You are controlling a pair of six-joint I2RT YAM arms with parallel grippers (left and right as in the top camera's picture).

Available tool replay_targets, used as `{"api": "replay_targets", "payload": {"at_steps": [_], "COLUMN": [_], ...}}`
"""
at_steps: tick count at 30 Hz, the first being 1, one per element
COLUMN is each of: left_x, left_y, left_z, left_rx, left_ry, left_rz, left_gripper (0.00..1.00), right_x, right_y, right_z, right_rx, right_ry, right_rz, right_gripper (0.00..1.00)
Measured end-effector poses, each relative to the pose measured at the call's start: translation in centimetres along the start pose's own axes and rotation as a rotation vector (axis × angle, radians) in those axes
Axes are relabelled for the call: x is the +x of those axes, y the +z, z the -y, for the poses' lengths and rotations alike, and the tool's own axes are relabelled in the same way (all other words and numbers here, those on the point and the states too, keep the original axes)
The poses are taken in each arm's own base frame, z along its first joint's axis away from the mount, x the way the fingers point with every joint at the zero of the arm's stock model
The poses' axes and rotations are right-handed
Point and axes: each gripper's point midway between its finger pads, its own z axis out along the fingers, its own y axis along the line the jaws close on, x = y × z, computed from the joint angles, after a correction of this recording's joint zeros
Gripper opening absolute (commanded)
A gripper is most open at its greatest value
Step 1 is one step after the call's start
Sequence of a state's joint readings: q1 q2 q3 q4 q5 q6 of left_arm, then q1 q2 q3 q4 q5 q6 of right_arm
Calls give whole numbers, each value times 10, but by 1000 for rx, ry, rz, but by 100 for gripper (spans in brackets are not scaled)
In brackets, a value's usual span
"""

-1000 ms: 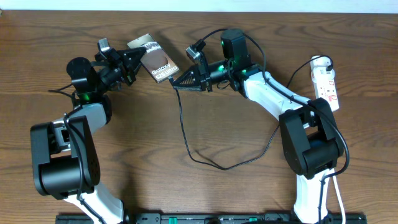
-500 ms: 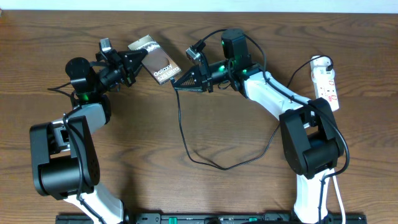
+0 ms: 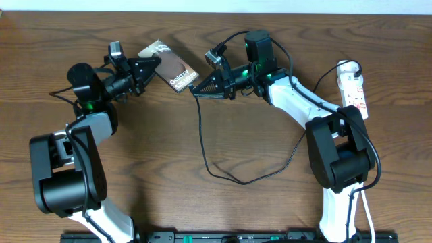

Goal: Plug charger to phone and switch on socket

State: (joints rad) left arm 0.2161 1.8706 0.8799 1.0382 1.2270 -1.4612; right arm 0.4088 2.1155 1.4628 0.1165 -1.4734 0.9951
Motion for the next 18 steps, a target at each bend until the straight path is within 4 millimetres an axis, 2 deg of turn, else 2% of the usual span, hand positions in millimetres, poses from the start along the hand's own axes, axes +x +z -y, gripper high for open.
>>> {"api": "replay_targets", "payload": {"at_steps": [6, 18], "left_x": [4, 13], "left_y": [-8, -10], "left_z": [3, 9], "left_rx": [10, 18], "left_ry": [19, 44], "left_rz": [-45, -117], "left_gripper": [7, 7], "right_x": [2, 10], "right_y": [-1, -1], "right_z": [-2, -8], "right_rx": [-9, -40], "right_ry": [-4, -28], "right_rz": [-13, -59], "right_gripper": [1, 1]}}
